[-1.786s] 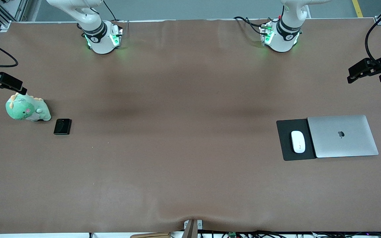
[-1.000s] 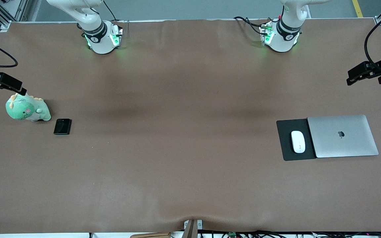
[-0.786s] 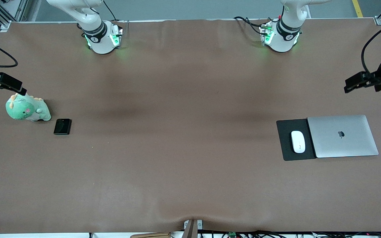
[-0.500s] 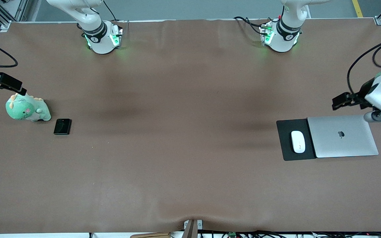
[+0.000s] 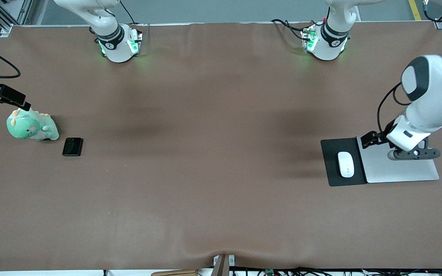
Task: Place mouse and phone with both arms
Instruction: 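Reach the left gripper to the white mouse while the right gripper reaches the phone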
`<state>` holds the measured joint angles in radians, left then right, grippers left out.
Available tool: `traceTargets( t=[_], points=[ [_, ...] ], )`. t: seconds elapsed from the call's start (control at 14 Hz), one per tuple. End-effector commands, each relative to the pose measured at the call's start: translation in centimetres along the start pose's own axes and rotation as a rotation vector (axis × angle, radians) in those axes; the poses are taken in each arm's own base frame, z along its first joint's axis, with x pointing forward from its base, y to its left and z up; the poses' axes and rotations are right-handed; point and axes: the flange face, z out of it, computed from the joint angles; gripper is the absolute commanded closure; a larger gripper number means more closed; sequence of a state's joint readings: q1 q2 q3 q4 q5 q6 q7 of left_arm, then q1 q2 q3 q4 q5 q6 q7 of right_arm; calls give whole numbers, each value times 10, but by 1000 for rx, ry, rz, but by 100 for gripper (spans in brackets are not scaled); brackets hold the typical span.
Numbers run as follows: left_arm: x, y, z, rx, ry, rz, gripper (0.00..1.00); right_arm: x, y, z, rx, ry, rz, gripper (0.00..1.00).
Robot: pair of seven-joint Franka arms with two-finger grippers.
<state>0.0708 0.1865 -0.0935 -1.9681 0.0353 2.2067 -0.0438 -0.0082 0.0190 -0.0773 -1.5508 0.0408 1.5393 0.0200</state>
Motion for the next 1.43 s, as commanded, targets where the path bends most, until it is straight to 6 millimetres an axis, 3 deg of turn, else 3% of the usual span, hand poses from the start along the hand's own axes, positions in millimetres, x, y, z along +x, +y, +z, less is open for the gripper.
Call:
traceTargets(
  t=[0.0, 0.36, 0.71, 1.0, 1.14, 1.36],
  points=[
    [5, -8, 49, -1, 27, -12, 0, -2, 5, -1, -11, 2, 10, 0],
    [14, -4, 127, -24, 65, -10, 0, 14, 21, 34, -45, -37, 32, 0],
    [14, 2, 174, -37, 61, -7, 0, 35, 55, 95, -53, -108, 84, 0],
    [9, -7, 191, -34, 41, -4, 0, 39, 77, 171, -62, -93, 60, 0],
    [8, -8, 193, -33, 37, -6, 0, 36, 90, 198, -60, -76, 44, 0],
    [7, -7, 195, -33, 33, -10, 8, 43, 102, 252, -61, -112, 56, 0]
  ],
)
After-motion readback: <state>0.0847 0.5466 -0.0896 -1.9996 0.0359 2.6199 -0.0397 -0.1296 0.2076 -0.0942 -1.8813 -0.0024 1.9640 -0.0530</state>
